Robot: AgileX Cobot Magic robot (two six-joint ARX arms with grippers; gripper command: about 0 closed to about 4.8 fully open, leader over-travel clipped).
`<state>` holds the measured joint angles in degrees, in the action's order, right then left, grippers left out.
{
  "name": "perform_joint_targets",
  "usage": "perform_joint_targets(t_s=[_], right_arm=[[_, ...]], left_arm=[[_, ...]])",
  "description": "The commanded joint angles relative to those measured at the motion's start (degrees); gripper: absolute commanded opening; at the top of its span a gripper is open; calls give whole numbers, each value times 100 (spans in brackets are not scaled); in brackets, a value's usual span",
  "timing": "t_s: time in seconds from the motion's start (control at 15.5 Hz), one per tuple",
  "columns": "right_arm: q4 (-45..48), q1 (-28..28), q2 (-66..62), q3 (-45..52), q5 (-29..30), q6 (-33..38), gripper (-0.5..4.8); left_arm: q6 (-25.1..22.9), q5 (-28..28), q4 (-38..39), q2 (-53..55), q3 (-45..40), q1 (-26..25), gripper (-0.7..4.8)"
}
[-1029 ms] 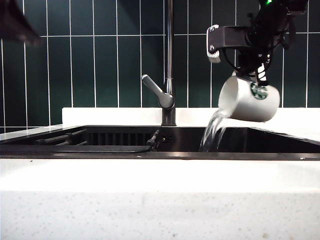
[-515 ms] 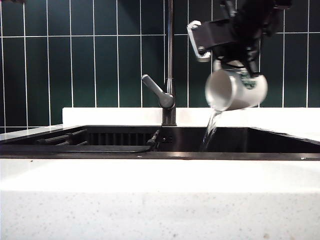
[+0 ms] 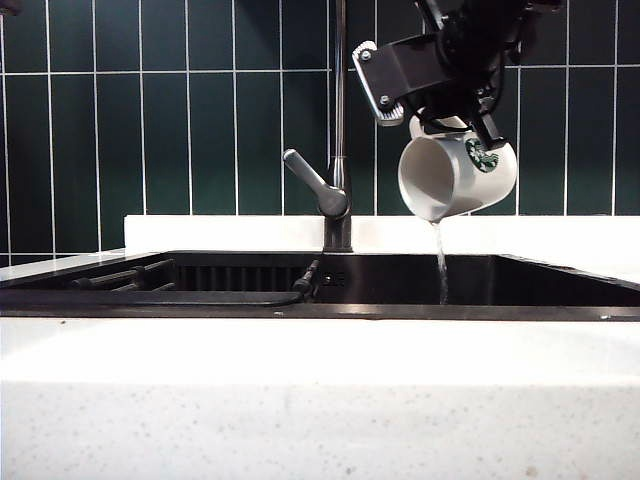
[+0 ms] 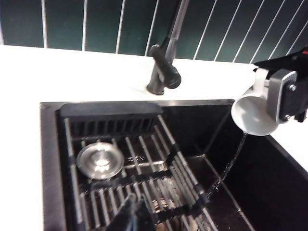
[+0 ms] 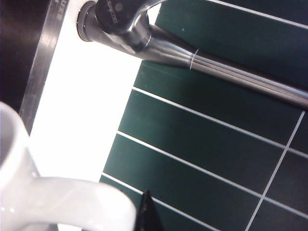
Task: Pick up the mug next to the sink, go to the faucet to get some water, pour the water into the sink, and finally put the mug back to its place.
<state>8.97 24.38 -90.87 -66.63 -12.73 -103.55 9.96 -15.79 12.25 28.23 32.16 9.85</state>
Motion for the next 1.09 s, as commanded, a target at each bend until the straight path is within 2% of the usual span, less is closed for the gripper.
perform_joint_targets(t_s=[0.06,0.19,0.39,0.45,0.58,0.77,0.97,1.09], right_arm=[[278,7,83,-70,-133,68,-1],[291,4,96,-70,-140,492,-1],[525,-109,160,-70,-157,2293,0],[542,-232,214,-66,-151,3403,0],[509,-570,299,-63,-127,5141,0],[197,-1202,363,-57,-107,6944,1],[136,-1921,525,262,208,8343,13],[634,-2520,761,868,409,8878,13]], left_arm=[[-9,57,33,-127,-92,0,-6],[-66,59,219,-192,-96,0,-6],[-363,79,522,-463,-96,0,-6],[-400,72,654,-597,-96,0,-6],[-527,0,798,-774,-136,0,-6],[-527,2,898,-1058,-299,0,-6],[-525,13,973,-1353,-511,0,-6],[-516,13,953,-1519,-678,2,-6]])
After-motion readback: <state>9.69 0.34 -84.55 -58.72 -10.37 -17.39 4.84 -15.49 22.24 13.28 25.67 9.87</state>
